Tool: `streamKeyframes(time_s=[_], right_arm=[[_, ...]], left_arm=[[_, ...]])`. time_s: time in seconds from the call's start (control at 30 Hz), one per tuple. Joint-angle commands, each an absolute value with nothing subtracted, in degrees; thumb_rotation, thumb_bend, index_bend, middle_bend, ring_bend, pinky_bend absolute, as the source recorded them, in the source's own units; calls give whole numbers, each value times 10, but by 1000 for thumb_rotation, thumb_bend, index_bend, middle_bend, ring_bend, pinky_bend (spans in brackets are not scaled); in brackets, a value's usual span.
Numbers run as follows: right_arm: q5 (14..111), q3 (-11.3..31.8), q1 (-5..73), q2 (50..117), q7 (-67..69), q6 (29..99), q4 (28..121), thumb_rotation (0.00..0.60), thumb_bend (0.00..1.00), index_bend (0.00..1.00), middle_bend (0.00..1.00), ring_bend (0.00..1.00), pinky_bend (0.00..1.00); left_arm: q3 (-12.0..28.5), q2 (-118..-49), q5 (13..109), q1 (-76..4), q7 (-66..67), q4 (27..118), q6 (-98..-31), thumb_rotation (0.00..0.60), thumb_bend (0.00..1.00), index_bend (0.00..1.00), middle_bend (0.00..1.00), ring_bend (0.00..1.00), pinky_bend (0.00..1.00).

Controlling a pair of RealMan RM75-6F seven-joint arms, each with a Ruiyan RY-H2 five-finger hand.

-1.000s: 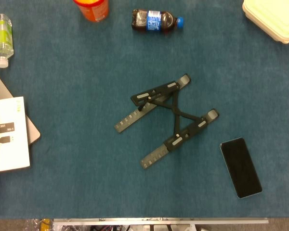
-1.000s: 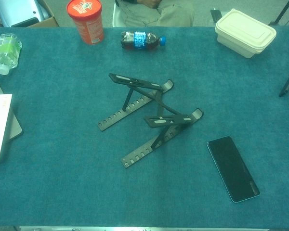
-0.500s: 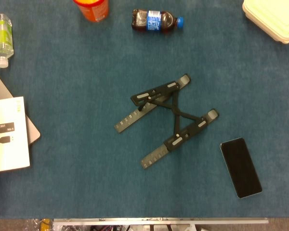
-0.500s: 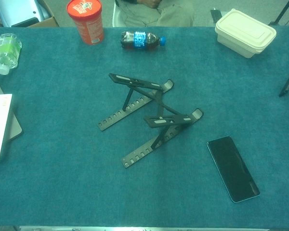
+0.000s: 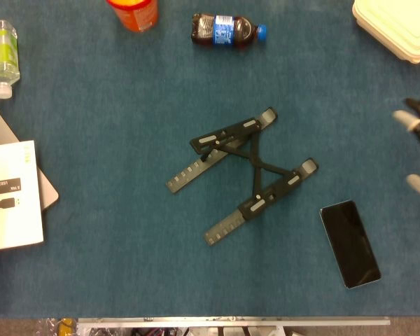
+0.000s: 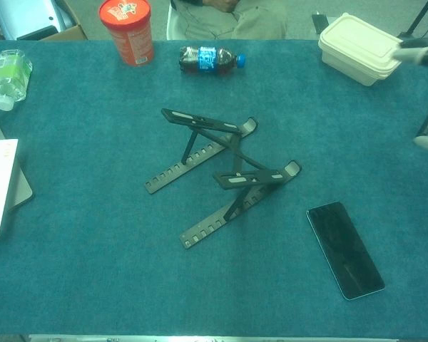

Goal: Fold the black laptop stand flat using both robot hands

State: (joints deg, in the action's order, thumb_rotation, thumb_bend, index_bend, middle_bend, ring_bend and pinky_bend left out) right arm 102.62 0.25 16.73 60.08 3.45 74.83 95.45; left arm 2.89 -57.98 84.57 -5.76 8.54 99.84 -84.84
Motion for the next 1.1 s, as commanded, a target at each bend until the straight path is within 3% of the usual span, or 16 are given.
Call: streamKeyframes(time_s=[0.03, 0.27, 0.53, 0.77, 1.1], right_arm=[[1046, 2, 205, 602, 29, 702, 983, 600, 151, 0, 0, 0, 0], [1042, 9, 258, 640, -19, 627, 1014, 600, 4, 0, 0, 0, 0], [999, 22, 272, 738, -108, 601, 999, 600, 0, 0, 0, 0, 0], [996, 31, 273, 818, -154, 632, 959, 600, 0, 0, 0, 0, 0], [982, 17, 284, 860, -172, 621, 940, 600, 0, 0, 0, 0, 0]], left_arm=[[28, -577, 848, -57, 82, 998, -850, 600, 358, 185, 153, 44, 19], [25, -569, 849, -52, 76, 998, -853, 600, 358, 185, 152, 44, 20], [22, -564, 850, -47, 62, 990, -855, 600, 357, 185, 151, 44, 19], [20, -563, 852, -47, 50, 979, -851, 600, 358, 185, 150, 44, 19], [17, -561, 848, -47, 37, 967, -841, 600, 357, 185, 149, 44, 19]])
